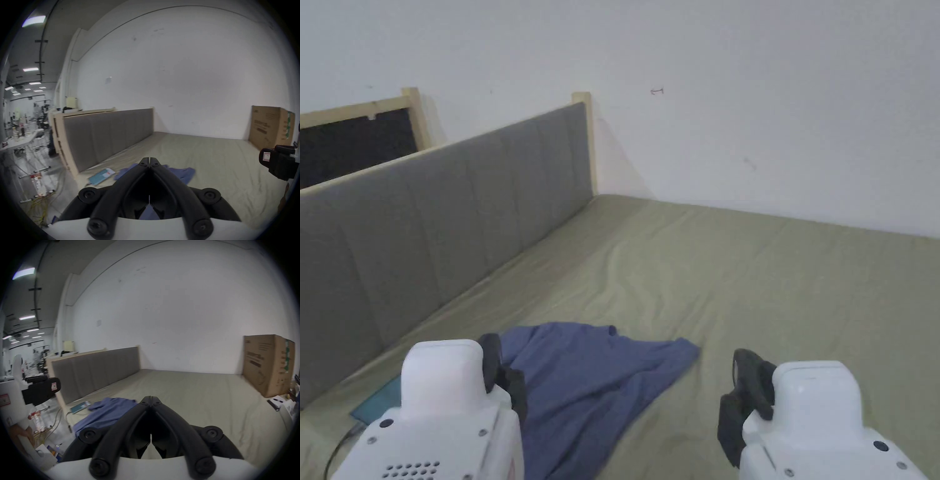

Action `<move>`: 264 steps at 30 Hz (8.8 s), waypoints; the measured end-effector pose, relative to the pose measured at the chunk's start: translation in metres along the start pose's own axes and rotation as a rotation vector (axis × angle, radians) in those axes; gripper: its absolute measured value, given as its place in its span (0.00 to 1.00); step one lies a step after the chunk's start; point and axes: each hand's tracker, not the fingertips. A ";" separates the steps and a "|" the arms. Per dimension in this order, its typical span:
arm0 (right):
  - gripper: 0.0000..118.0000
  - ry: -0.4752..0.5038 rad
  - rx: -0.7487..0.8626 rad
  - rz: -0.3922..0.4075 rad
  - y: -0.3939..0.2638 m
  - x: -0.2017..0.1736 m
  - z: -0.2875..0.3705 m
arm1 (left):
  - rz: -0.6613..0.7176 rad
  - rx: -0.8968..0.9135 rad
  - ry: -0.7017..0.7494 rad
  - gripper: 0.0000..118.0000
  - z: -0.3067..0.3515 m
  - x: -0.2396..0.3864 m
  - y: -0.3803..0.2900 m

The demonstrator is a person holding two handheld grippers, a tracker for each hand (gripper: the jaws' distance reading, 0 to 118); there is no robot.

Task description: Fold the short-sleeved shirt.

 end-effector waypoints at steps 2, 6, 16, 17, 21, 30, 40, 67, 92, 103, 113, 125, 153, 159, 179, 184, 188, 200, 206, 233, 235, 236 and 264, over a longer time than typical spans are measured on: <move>0.00 0.045 -0.012 0.026 -0.002 -0.016 -0.006 | 0.002 -0.009 0.021 0.00 -0.002 -0.012 -0.002; 0.00 0.076 -0.032 0.057 -0.008 -0.029 -0.013 | 0.049 -0.101 0.001 0.00 -0.022 -0.020 -0.012; 0.00 0.042 -0.152 0.054 -0.031 -0.007 -0.037 | -0.072 -0.710 -0.251 0.87 -0.182 -0.004 -0.117; 0.00 0.026 -0.168 0.054 -0.033 -0.003 -0.041 | -0.103 -0.709 -0.245 0.88 -0.190 0.000 -0.123; 0.00 0.005 -0.227 -0.005 -0.042 0.011 -0.054 | -0.280 -0.773 -0.335 0.88 -0.223 0.019 -0.137; 0.00 -0.042 -0.311 -0.038 -0.060 0.031 -0.066 | -0.168 -0.904 -0.224 0.79 -0.296 0.030 -0.159; 0.00 -0.052 -0.353 -0.073 -0.070 0.037 -0.060 | -0.048 -0.814 -0.199 0.01 -0.282 0.018 -0.159; 0.00 -0.613 -0.040 -0.268 -0.008 0.204 0.108 | -0.128 -0.285 -1.013 0.01 -0.092 0.273 0.104; 0.00 -0.706 -0.212 -0.354 -0.059 0.258 0.135 | -0.116 -0.865 -1.109 0.97 -0.064 0.355 -0.122; 0.00 -0.508 -0.295 -0.359 -0.071 0.224 0.068 | -0.085 -0.804 -0.689 0.00 -0.145 0.203 -0.094; 0.00 -0.465 -0.429 -0.252 -0.090 0.213 0.009 | -0.055 -0.846 -0.594 0.82 -0.268 0.215 -0.095; 0.00 -0.447 -0.510 -0.263 -0.112 0.232 -0.015 | -0.319 -0.875 -0.513 0.84 -0.301 0.299 -0.159; 0.72 -0.142 -0.932 0.187 -0.156 0.363 -0.234 | -0.216 -0.750 -0.564 0.02 -0.242 0.211 -0.071; 0.26 -0.103 -0.976 0.121 -0.136 0.372 -0.240 | -0.190 -0.755 -0.557 0.02 -0.240 0.201 -0.070; 0.00 -0.319 -0.357 -0.204 0.108 0.399 -0.025 | -0.097 -0.473 -0.477 0.02 -0.176 0.116 0.059; 0.00 -0.322 -0.192 -0.227 0.163 0.384 0.044 | -0.077 -0.343 -0.522 0.02 -0.151 0.102 0.103; 0.00 -0.347 -0.144 -0.201 0.186 0.370 0.074 | -0.096 -0.259 -0.518 0.02 -0.137 0.108 0.141; 0.00 -0.392 -0.083 -0.302 0.263 0.401 0.037 | -0.147 -0.160 -0.504 0.02 -0.205 0.161 0.257; 0.00 -0.444 -0.032 -0.307 0.332 0.426 -0.011 | -0.173 -0.131 -0.478 0.02 -0.259 0.207 0.318; 0.00 -0.532 -0.058 -0.268 0.393 0.526 -0.218 | -0.227 -0.003 -0.340 0.02 -0.448 0.366 0.368; 0.00 -0.532 -0.173 -0.293 0.347 0.543 -0.250 | -0.292 -0.120 -0.337 0.02 -0.482 0.382 0.314; 0.00 -0.540 -0.225 -0.306 0.319 0.554 -0.269 | -0.311 -0.176 -0.344 0.02 -0.499 0.388 0.283; 0.00 -0.387 -0.728 -0.455 -0.039 0.511 -0.238 | -0.341 -0.609 -0.372 0.02 -0.462 0.303 -0.052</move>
